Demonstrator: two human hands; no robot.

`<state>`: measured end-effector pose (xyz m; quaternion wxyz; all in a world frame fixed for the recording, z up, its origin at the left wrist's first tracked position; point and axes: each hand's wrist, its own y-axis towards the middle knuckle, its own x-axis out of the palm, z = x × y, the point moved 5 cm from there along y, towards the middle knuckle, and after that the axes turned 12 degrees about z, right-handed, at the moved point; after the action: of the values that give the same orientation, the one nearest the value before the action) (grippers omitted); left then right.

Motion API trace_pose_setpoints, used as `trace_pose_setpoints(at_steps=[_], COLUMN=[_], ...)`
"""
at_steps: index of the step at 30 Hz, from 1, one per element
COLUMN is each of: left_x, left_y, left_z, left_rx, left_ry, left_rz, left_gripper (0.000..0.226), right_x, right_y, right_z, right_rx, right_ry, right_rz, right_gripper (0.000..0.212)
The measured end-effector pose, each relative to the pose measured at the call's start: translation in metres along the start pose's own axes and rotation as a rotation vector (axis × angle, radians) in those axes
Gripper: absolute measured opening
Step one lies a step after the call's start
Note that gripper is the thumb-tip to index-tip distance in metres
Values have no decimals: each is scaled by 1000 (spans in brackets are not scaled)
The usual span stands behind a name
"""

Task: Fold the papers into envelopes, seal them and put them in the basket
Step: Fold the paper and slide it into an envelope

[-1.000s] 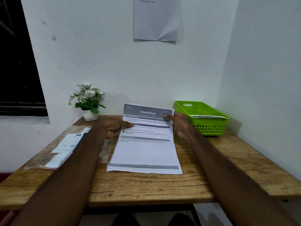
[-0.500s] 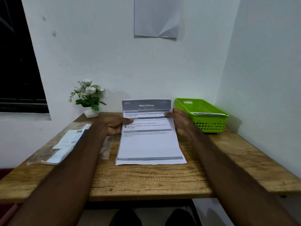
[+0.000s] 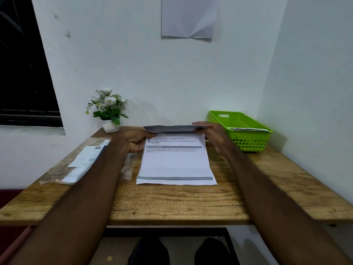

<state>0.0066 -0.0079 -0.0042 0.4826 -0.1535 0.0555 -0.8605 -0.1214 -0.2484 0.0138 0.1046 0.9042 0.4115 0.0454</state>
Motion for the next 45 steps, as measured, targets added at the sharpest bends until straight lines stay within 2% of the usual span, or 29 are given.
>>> trace_pose_setpoints(at_steps=[5, 9, 11, 13, 16, 19, 22, 24, 28, 32, 36, 39, 42, 45], left_x=[-1, -3, -6, -13, -18, -9, -6, -6, -8, -6, 0, 2, 2, -3], left_y=[-2, 1, 3, 7, 12, 7, 7, 7, 8, 6, 5, 4, 4, 7], left_z=[1, 4, 6, 7, 6, 4, 3, 5, 8, 10, 12, 13, 13, 13], left_rx=[22, 61, 60, 42, 12, 26, 66, 93, 128, 150, 162, 161, 161, 167], left_ry=[17, 22, 24, -20, -68, 1, 22, 10, -34, -28, 6, 18, 1, -7], left_rz=[8, 12, 19, 66, 80, 5, 11, 25, 17, 11, -4, -23, -37, -14], left_gripper=[21, 24, 27, 34, 60, 47, 45, 44, 42, 42, 42, 40, 36, 39], right_x=[-1, -2, -2, -1, 0, 1, 1, 0, -2, 16, 63, 96, 110, 99], right_y=[-3, -4, -4, -4, -3, -4, -5, -2, 1, -7, -21, -25, -21, -12], right_z=[-12, -7, -5, -2, 0, -4, -9, -9, -20, -46, -62, -62, -60, -60], right_rx=[-214, -232, -255, -269, -296, -341, -400, -374, -394, -550, -632, -596, -566, -504], right_ry=[-149, -268, -280, -279, -306, -341, -408, -418, -420, -510, -685, -788, -877, -833], right_rz=[19, 40, 24, 5, -9, -5, 6, 7, 135, 225, 67, -49, -68, -75], right_gripper=[28, 48, 48, 42, 41, 49, 59, 61, 50, 25, 23, 23, 20, 14])
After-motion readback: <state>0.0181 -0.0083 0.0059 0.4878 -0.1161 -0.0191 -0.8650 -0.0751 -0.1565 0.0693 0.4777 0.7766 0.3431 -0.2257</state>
